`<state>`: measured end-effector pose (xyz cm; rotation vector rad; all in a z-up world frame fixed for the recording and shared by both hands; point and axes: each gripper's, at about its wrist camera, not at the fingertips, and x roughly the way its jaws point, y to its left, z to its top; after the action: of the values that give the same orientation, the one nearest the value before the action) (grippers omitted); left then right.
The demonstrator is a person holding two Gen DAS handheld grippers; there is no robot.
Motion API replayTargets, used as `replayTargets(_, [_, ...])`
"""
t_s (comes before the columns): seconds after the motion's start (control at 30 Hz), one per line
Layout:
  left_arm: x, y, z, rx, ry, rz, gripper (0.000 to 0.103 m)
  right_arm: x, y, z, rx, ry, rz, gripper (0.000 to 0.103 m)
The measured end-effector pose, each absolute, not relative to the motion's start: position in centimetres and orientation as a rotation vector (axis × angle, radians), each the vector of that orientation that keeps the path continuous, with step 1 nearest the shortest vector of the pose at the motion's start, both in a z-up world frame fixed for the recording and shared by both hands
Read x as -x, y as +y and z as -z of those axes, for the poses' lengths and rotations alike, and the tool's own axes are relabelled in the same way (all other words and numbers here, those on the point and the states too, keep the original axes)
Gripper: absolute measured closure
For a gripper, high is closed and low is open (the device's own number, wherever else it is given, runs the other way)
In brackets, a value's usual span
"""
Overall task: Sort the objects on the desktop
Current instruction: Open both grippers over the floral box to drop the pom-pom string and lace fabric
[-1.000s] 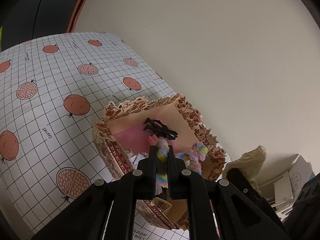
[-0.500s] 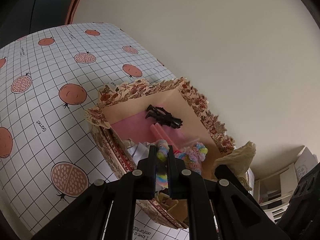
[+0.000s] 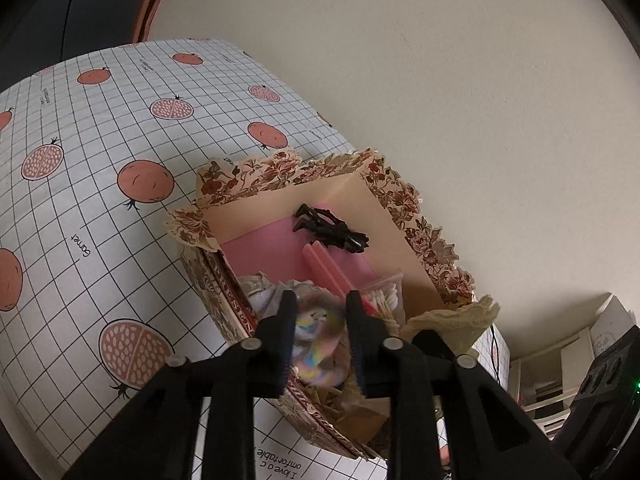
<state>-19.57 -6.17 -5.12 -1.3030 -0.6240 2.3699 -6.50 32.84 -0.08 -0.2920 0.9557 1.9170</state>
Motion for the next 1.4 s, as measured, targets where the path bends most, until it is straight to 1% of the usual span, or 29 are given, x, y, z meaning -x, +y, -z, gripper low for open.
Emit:
replayTargets(0.03, [19.6,-6.2,5.1,1.301,-0.622,-2.375,0.069,6.5,32.9,0.1,0.291,0.957,-1.917,0.043])
replayTargets(0.2, [19.6,-6.2,5.1,1.298,-0.630,-2.363,0.065,6.1,32.9,0.0,0.280,0.961,-1.911,0.042])
replayTargets(0.3, [19.6,-6.3,5.0,1.290,-0.651,-2.352,0.059,5.6,32.8,-0.4,0.254,0.966,-1.907,0.040])
replayTargets(0.37, [19.6,-6.4,4.8,1.279,-0.656,-2.356,0.052,5.4,32.7,-0.5,0.237,0.968,-1.902,0.036])
replayTargets(0.43, [19.5,-6.4,4.5,1.261,-0.651,-2.369,0.047,5.0,32.7,-0.7,0.221,0.974,-1.899,0.035])
replayTargets(0.6, [19.4,-6.3,4.1,1.242,-0.648,-2.373,0.039,4.5,32.6,-1.0,0.201,0.975,-1.884,0.033])
replayTargets(0.67, [19.3,-6.4,4.0,1.238,-0.649,-2.371,0.035,4.2,32.6,-1.0,0.191,0.978,-1.875,0.029])
replayTargets(0.73, [19.3,-6.4,3.9,1.229,-0.652,-2.374,0.033,3.8,32.7,-1.0,0.177,0.983,-1.855,0.023])
replayTargets(0.8, [19.2,-6.4,3.8,1.221,-0.653,-2.370,0.032,3.4,32.8,-0.9,0.164,0.991,-1.840,0.020])
replayTargets(0.93, [19.0,-6.4,3.4,1.202,-0.636,-2.388,0.029,2.9,32.9,-0.8,0.146,0.996,-1.816,0.011])
replayTargets(1.07, [19.0,-6.5,3.3,1.192,-0.640,-2.388,0.025,2.6,32.9,-0.7,0.139,0.994,-1.802,0.005])
replayTargets(1.23, [18.8,-6.4,3.1,1.187,-0.625,-2.403,0.019,2.1,32.7,-0.7,0.136,0.995,-1.790,0.002])
replayTargets(1.4, [18.6,-6.3,3.0,1.184,-0.618,-2.423,0.013,1.6,32.8,-0.4,0.142,1.002,-1.769,0.001])
